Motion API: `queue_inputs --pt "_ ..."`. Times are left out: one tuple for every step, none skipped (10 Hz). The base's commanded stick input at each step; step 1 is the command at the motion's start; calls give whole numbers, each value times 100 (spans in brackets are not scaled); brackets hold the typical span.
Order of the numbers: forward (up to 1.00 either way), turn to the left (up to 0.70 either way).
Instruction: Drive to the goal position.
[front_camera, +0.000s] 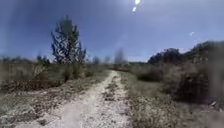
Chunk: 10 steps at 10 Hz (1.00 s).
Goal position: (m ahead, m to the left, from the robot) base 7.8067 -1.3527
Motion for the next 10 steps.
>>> queue_inputs --pt "70 0" --pt "70 0" --pt "70 0" --pt "70 0" --pt "70 0" --pt "70 0" --pt "70 0" --pt "70 -34" --pt "70 -27" --pt "70 -19"
